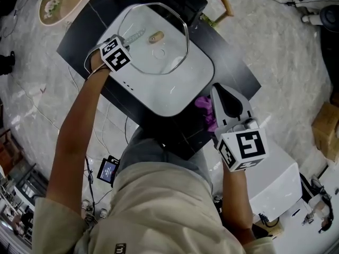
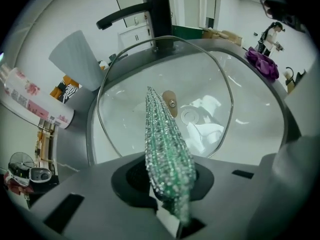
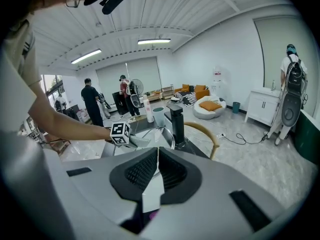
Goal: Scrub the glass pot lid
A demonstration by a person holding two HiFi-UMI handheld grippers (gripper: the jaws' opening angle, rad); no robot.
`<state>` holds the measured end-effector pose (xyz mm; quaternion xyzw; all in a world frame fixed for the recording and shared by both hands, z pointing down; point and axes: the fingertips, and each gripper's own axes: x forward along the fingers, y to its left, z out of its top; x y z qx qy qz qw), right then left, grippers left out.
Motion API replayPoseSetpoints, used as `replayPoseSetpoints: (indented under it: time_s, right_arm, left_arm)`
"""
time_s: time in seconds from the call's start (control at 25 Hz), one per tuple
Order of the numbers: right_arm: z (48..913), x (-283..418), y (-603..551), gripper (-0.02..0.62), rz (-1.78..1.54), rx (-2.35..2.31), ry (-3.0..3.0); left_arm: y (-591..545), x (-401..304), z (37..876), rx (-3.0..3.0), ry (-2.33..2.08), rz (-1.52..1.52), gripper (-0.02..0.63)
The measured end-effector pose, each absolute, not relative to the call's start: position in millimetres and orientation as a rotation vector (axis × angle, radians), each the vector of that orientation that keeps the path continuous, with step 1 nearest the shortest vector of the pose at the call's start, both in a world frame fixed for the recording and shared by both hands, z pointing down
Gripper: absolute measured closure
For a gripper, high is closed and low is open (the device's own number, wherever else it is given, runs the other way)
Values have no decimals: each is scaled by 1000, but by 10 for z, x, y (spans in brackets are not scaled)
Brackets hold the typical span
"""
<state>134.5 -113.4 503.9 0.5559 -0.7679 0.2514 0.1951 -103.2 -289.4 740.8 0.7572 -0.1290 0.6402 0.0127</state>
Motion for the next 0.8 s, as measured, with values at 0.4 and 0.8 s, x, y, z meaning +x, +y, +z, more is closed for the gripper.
replayPoseSetpoints:
  time_s: [0.4,0.8]
  right_arm:
    - [4680,1195,-1132,571,640,1578,-2173]
    - [4212,1011,-1105,571,538,1597,-2194]
  left_arm:
    - [-2750,-857,6790,2516,-408,1890,525]
    - [-2610,-793,5708,2747,-473,1697,523]
